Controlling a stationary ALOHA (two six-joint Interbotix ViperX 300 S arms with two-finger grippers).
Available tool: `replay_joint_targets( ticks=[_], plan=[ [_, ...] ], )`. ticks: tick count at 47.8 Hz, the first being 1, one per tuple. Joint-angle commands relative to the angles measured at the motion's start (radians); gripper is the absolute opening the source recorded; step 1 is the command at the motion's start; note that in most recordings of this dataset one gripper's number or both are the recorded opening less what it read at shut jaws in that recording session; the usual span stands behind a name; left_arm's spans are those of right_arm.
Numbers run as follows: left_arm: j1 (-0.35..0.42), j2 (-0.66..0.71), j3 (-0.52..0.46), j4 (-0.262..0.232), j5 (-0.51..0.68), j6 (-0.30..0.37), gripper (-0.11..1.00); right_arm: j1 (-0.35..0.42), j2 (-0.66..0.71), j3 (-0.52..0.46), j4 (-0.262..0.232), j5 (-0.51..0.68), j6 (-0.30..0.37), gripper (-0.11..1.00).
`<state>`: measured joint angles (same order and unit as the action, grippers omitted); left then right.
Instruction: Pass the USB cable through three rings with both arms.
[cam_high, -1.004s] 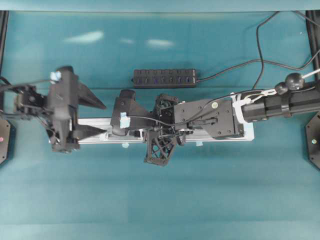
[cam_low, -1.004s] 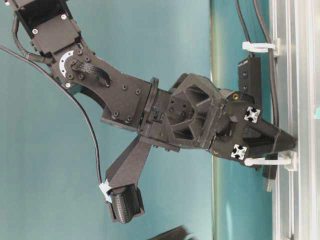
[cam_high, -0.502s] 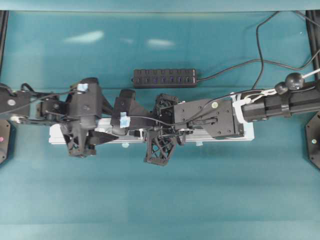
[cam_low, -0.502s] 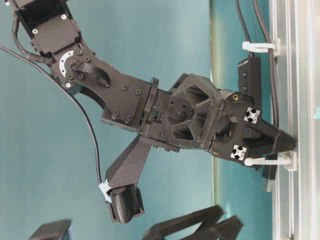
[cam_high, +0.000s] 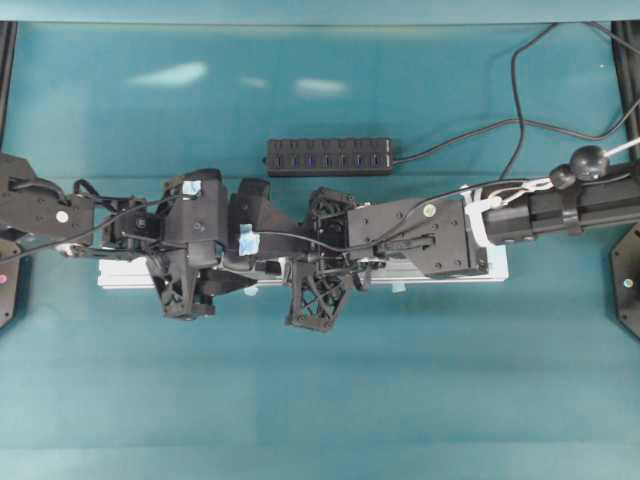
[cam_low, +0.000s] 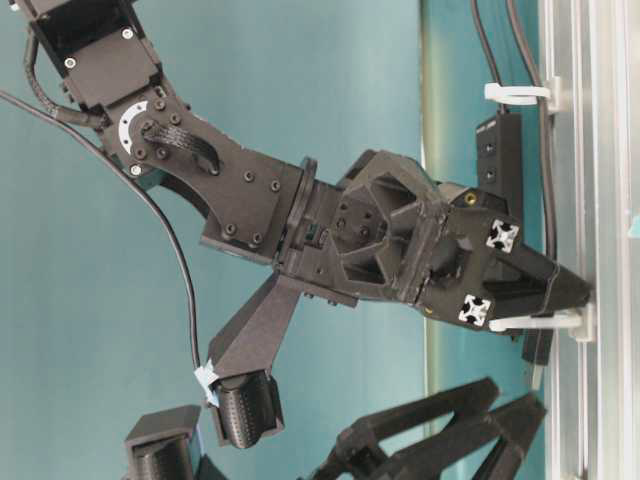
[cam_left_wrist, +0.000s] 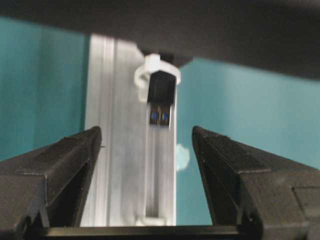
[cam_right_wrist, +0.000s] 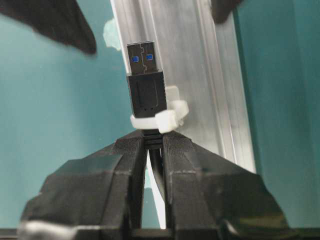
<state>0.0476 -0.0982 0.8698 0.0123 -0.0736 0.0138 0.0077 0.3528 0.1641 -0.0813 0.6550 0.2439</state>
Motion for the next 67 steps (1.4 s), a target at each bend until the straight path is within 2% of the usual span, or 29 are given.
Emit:
replay_joint_targets(
  ticks=[1, 12, 22, 53, 60, 67],
  plan=[
    [-0.005, -0.002, 0.000, 0.002, -0.041, 0.000, 0.76, 0.003, -0.015, -0.009, 0.005, -0.009, 0.015, -0.08],
    [-0.005, -0.002, 0.031, 0.002, -0.121, -0.005, 0.76, -0.002, -0.025, 0.012, 0.005, -0.064, 0.072, -0.08],
    [-0.005, -0.003, 0.072, 0.002, -0.216, -0.014, 0.76, -0.002, -0.035, 0.041, 0.005, -0.089, 0.078, -0.08],
    [-0.008, 0.046, 0.066, 0.002, -0.265, -0.014, 0.75, -0.002, -0.051, 0.066, 0.005, -0.149, 0.080, -0.08],
    [-0.006, 0.067, 0.060, 0.002, -0.267, -0.014, 0.68, -0.002, -0.052, 0.066, 0.005, -0.150, 0.080, -0.08],
    [-0.006, 0.087, 0.035, 0.002, -0.267, -0.014, 0.54, -0.002, -0.052, 0.066, 0.005, -0.152, 0.080, -0.08]
  ],
)
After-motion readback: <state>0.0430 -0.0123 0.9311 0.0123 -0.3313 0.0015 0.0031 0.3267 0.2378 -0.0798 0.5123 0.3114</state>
